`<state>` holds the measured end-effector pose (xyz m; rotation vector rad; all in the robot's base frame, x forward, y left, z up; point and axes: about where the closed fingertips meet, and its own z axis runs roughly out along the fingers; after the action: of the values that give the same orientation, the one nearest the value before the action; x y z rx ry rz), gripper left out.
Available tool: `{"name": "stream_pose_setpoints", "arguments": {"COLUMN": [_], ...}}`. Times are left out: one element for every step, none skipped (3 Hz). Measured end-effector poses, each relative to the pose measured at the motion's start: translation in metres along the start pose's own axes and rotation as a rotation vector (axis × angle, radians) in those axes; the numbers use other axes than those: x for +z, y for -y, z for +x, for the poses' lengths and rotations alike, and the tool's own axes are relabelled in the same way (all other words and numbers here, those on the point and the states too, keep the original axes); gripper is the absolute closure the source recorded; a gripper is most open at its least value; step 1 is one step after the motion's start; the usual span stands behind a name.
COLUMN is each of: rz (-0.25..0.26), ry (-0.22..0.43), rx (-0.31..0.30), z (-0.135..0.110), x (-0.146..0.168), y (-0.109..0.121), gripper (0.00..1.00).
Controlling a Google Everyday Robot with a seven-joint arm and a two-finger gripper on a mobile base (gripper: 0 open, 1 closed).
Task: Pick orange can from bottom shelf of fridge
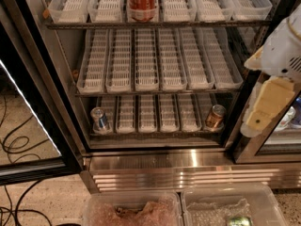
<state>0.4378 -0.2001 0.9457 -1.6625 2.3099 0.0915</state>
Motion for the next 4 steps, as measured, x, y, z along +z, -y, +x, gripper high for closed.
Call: {"name": "stream_pose_setpoints", "arguments": {"rz": [-0.014, -0.014, -0.014, -0.059], "ry": [-0.011, -0.010, -0.010, -0.018], "rx": [0.154, 0.220, 0.220, 0.255], "z": [0.002, 0.001, 0.001, -0.002], "x": [0.025, 0.027, 0.027, 0.050], "y": [0.001, 0.001, 0.002, -0.007], "gripper": [0.00, 0.00, 0.00, 0.00]}}
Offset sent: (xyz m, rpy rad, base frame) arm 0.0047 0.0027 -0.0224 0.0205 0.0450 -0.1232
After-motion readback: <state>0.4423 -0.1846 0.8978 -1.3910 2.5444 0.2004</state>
